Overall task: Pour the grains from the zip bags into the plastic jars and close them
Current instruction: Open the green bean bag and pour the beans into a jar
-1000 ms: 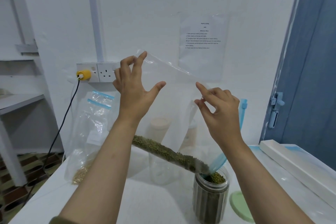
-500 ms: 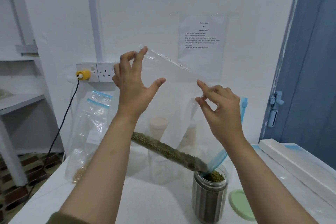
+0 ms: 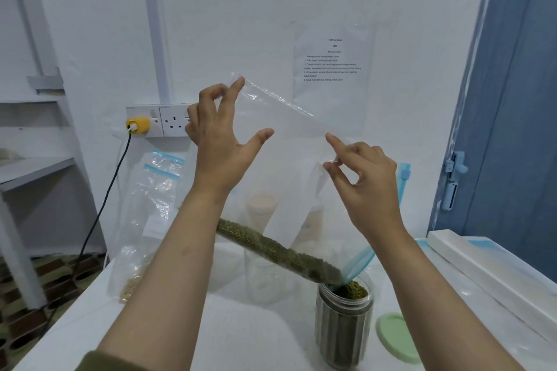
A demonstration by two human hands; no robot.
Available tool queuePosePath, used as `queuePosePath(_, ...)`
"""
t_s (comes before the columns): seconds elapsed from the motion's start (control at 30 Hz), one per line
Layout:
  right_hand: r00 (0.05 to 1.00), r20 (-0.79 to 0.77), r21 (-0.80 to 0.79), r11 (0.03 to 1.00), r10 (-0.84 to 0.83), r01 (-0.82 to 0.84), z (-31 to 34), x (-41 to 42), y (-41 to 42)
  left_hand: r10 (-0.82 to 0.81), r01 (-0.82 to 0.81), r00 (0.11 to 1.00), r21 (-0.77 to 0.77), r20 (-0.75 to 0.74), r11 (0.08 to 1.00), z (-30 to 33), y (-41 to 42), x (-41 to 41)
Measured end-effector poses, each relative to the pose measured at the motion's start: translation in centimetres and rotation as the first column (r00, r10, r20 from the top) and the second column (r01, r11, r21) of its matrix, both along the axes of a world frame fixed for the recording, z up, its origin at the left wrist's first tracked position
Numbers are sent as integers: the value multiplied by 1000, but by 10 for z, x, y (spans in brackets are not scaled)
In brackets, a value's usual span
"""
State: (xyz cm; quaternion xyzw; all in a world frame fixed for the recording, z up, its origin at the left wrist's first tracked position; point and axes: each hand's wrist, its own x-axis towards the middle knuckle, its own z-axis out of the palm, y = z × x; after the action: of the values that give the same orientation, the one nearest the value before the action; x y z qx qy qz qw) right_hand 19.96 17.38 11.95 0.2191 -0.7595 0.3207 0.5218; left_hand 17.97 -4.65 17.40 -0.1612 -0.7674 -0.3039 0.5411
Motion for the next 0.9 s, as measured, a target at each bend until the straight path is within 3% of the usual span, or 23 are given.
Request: queuePosePath(0.9, 996, 88, -37, 999, 26, -23, 2, -5, 2, 18, -18, 1000, -3, -13, 1000, 2, 2, -5)
